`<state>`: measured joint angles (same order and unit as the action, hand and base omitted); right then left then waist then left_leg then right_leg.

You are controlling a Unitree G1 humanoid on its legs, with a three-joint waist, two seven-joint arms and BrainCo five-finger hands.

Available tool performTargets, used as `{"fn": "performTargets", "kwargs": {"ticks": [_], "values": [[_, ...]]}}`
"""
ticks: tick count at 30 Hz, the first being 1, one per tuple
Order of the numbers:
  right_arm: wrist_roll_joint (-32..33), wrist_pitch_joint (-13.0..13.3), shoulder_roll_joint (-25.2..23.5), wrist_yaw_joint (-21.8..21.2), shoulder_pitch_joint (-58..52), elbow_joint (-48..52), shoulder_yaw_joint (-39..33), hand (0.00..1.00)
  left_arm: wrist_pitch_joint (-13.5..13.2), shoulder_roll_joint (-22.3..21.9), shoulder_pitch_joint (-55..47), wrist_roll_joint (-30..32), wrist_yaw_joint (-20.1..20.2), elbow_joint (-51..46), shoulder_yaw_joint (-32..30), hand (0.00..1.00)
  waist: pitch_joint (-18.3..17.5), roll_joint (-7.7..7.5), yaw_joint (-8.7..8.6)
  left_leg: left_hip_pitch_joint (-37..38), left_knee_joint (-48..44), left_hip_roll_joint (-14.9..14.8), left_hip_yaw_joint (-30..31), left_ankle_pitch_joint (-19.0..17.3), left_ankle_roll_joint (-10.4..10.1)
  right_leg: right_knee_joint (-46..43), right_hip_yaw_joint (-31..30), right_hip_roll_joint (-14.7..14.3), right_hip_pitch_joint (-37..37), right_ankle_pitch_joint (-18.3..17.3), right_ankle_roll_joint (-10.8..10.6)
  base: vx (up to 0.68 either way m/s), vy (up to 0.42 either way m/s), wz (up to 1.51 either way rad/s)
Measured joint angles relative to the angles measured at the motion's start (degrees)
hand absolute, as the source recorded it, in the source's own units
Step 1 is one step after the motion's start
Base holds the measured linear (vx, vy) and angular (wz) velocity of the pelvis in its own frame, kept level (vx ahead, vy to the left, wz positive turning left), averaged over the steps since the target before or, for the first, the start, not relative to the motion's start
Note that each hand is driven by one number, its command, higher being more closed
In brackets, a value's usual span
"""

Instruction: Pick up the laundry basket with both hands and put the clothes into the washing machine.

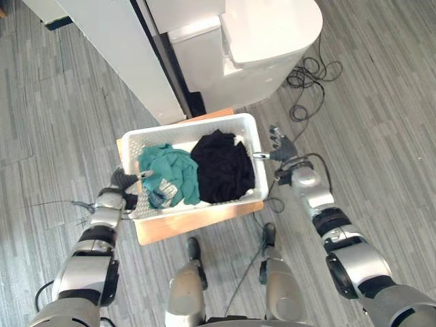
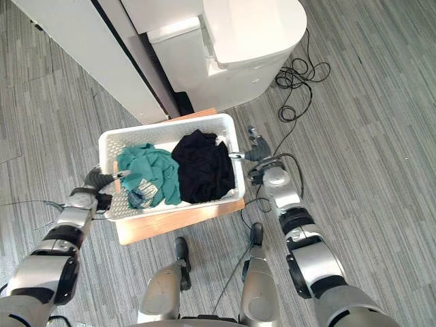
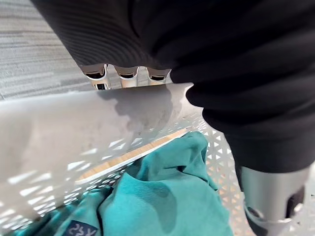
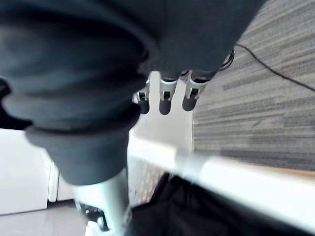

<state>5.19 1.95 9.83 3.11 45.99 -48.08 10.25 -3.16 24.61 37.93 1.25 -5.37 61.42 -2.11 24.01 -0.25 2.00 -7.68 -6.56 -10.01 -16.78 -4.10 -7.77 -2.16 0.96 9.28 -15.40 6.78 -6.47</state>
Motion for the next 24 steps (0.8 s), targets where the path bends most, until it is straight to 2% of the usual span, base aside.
{"fn": "performTargets", "kwargs": {"ticks": [8, 12, 16, 18, 22, 23, 24], "values": [[-4.34, -0.39, -0.56, -0.01, 3.32, -5.89, -0.17, 0.00, 0.27, -2.20, 0.88, -3.52, -2.63, 0.13, -0.02, 0.00, 0.59, -0.02, -0.23, -0.28, 0.73, -0.02, -0.13, 1.01, -0.10, 0.68, -0.07, -0.16, -0.15, 0.58, -0.17, -0.04, -0.010, 0.01], [-6.76, -1.57, -1.27, -1.05, 3.55, -12.29, -3.71, 0.00, -1.33, -3.29, 1.45, -5.46, -2.97, -0.23, -0.03, 0.00, 0.61, 0.02, 0.19, -1.61, 1.69, 0.09, 1.29, 2.13, -0.26, 1.50, 0.97, -0.10, -0.76, 1.06, -0.27, -0.02, -0.005, 0.12], [-7.68, -1.69, -1.68, -0.98, 3.54, -13.17, -6.20, 0.00, -1.66, -3.52, 1.54, -6.21, -3.07, -0.24, -0.02, 0.00, 0.69, 0.18, -0.05, -1.98, 2.65, 0.13, 2.38, 2.99, -0.24, 1.51, 2.08, -0.09, -0.84, 1.08, -0.31, -0.01, -0.002, 0.14], [-8.04, -1.46, -1.96, -0.92, 3.33, -13.47, -7.71, 0.00, -0.36, -3.83, 0.56, -7.20, -3.02, 0.60, 0.67, 0.00, 0.71, 0.20, -0.39, -2.43, 2.65, 0.18, 2.90, 3.12, -0.20, 1.51, 2.59, 0.03, -0.86, 1.07, -0.31, -0.01, 0.010, 0.12], [-8.06, -0.83, -2.02, -0.63, 2.48, -13.45, -8.59, 0.00, -0.55, -4.04, -1.96, -7.49, -3.01, -0.13, 1.72, 0.00, 0.79, 0.36, -0.57, -2.57, 2.69, 0.23, 3.27, 3.20, -0.19, 1.51, 2.98, 0.12, -0.84, 1.05, -0.35, 0.00, 0.011, 0.04], [-8.07, -0.73, -2.02, -0.62, 2.45, -13.44, -8.61, 1.00, -0.53, -4.04, -2.07, -7.58, -3.01, -0.12, 1.76, 0.00, 0.82, 0.41, -0.64, -2.61, 2.73, 0.24, 3.33, 3.25, -0.20, 1.51, 3.05, 0.13, -0.83, 1.04, -0.35, -0.01, 0.012, 0.05], [-8.08, -0.59, -2.03, -0.62, 2.43, -13.44, -8.61, 1.00, -0.53, -4.04, -2.33, -7.89, -3.01, -0.14, 1.85, 0.00, 0.86, 0.48, -0.80, -2.61, 2.83, 0.26, 3.43, 3.34, -0.22, 1.51, 3.17, 0.16, -0.83, 1.04, -0.36, -0.01, 0.013, 0.04]]}}
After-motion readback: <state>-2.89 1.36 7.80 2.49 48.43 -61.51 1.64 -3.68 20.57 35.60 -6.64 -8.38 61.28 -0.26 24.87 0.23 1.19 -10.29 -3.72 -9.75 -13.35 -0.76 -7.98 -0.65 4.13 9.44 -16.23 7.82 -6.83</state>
